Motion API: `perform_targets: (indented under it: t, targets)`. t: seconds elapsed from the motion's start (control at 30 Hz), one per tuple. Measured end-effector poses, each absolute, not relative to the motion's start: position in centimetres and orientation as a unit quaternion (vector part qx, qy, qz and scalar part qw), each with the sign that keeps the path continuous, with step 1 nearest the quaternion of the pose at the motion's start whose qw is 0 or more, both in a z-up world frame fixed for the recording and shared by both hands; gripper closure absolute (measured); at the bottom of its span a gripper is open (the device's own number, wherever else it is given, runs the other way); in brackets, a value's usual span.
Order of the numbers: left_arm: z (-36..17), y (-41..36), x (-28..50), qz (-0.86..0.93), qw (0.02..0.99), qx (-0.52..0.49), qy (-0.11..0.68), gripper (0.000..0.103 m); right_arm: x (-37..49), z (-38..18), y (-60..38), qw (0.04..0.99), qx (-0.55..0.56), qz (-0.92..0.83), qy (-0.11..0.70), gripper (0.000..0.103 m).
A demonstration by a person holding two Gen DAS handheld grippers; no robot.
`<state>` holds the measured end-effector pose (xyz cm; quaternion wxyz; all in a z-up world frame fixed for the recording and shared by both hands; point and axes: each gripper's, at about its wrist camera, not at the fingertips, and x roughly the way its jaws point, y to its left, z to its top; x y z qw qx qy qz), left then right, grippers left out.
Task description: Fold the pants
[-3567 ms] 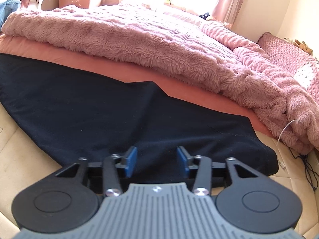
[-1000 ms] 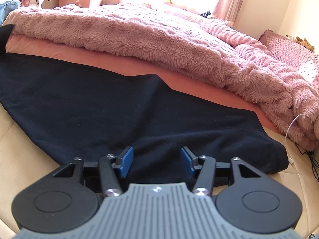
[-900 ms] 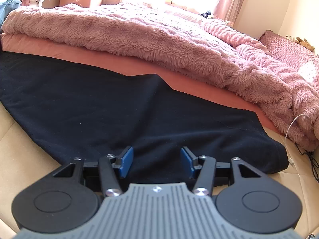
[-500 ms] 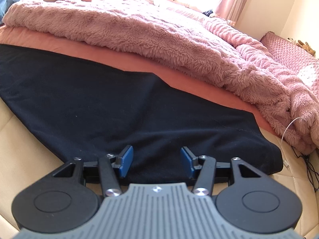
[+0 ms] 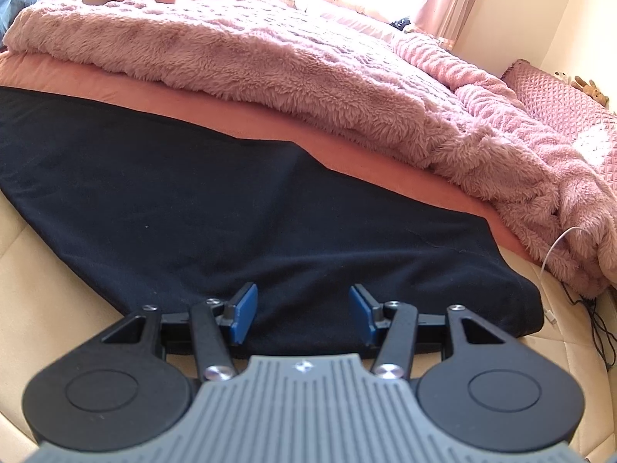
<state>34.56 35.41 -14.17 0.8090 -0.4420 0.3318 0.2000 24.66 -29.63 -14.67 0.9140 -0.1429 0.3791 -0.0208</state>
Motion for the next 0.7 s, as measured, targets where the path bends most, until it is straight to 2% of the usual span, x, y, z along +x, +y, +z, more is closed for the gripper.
perform_targets:
  t: [0.07, 0.1, 0.13, 0.27, 0.37, 0.57, 0.7]
  targets:
    - [-14.0, 34.9, 35.3, 0.209, 0.816, -0.425, 0.331, 0.073, 24.6, -14.5, -30.0, 0.914, -0.144, -0.027, 0.378, 0.054]
    - [-14.0, 34.7, 35.5, 0.217, 0.818, -0.418, 0.33, 0.088, 24.6, -14.5, -30.3, 0.914, -0.144, -0.031, 0.379, 0.054]
    - [-13.8, 34.5, 35.7, 0.224, 0.819, -0.412, 0.331, 0.099, 24.6, -14.3, -30.6, 0.913, -0.145, -0.035, 0.379, 0.054]
    - [-13.4, 33.9, 35.9, 0.238, 0.826, -0.383, 0.338, 0.1, 24.6, -13.6, -33.4, 0.915, -0.138, -0.068, 0.374, 0.054]
    - [-13.4, 33.9, 35.9, 0.238, 0.828, -0.373, 0.344, 0.1, 25.0, -12.9, -37.9, 0.916, -0.086, -0.125, 0.372, 0.053]
    - [-13.2, 33.7, 36.4, 0.241, 0.83, -0.353, 0.357, 0.1, 25.2, -12.9, -50.2, 0.893, 0.191, -0.234, 0.335, 0.052]
    - [-13.0, 33.5, 36.6, 0.247, 0.83, -0.345, 0.363, 0.1, 24.4, -15.5, -55.3, 0.838, 0.389, -0.244, 0.293, 0.044]
